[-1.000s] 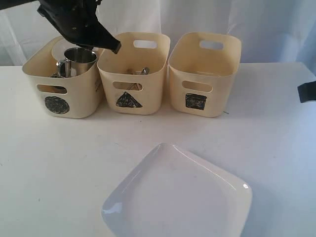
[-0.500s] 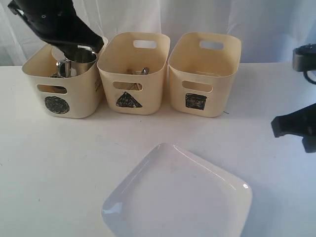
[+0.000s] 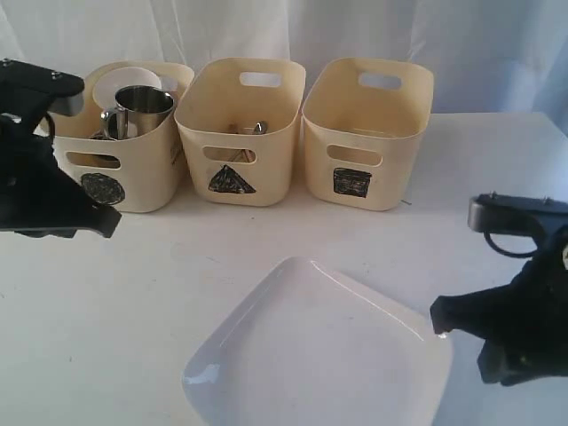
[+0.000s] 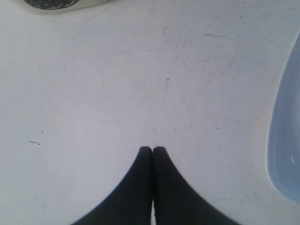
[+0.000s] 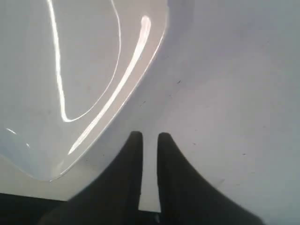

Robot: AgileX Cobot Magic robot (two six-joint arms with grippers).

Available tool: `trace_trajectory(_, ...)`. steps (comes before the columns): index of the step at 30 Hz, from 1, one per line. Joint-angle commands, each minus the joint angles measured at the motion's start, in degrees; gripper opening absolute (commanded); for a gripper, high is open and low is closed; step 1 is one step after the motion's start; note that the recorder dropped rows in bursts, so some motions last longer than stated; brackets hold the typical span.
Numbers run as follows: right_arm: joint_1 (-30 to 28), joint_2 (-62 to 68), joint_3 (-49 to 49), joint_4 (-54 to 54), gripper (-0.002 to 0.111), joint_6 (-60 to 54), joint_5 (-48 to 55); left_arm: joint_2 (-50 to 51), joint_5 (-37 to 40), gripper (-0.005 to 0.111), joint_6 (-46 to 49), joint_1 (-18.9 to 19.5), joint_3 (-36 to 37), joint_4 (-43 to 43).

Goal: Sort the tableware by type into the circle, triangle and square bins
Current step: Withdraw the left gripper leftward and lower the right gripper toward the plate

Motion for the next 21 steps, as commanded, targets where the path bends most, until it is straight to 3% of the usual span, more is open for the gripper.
trace_trajectory(1,0.02,-0.16,6.11,4.81,0.014,-0.39,-6.69,-3.92,-2.23,0.000,-1.04,-0.43,3.17,-0.59)
trace_trajectory(5,0.02,-0.16,9.92,5.92,0.041,-0.24,-10.95,-4.64,-3.26,0.000,-1.04,-0.43,3.70,-0.47)
trace_trajectory(7,0.02,-0.16,11.20,7.90,0.045,-0.24,-13.68,-4.85,-3.70,0.000,-1.04,-0.43,3.70,-0.47)
trace_trajectory(14,0.02,-0.16,15.96,11.82,0.047,0.98,-24.91,-4.97,-4.11,0.000,-1.04,-0.43,3.70,-0.47)
trace_trajectory(21,0.02,-0.16,18.25,12.76,0.047,2.40,-29.80,-4.97,-4.11,0.000,-1.04,-0.43,3.70,-0.47)
